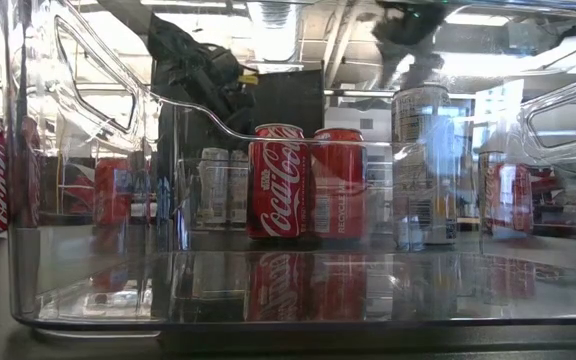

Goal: Sort soda cans
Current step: Put the bottom white soda can into the top left transparent bin, then put the top white soda can into the top left transparent bin

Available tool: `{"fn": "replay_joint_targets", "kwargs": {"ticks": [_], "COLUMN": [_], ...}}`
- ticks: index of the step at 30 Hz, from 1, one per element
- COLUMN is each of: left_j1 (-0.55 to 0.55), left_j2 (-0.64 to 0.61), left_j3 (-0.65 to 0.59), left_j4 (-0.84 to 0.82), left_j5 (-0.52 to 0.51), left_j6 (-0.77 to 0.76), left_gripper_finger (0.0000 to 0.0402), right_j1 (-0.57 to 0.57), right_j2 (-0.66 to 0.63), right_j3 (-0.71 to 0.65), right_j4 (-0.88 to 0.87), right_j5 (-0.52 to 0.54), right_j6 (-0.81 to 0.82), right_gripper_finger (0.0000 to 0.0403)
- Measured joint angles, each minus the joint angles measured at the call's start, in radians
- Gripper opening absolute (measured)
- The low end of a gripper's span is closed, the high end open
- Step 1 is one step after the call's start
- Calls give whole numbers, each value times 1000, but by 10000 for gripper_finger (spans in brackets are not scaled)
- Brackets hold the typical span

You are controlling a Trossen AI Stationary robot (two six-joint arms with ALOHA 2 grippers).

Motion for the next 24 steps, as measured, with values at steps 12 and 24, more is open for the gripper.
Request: {"fn": "replay_joint_targets", "kwargs": {"ticks": [12, 24], "left_j1": [-4, -49], "left_j2": [-115, -275], "left_j3": [-1, -1], "left_j4": [12, 3], "left_j5": [-1, 1], "left_j6": [6, -113], "left_gripper_finger": [310, 310], "right_j1": [-233, -334], "right_j2": [0, 25], "right_j3": [0, 0], "right_j4": [-323, -385], "right_j5": [145, 170], "right_j6": [160, 266], "right_gripper_finger": [325, 304]}}
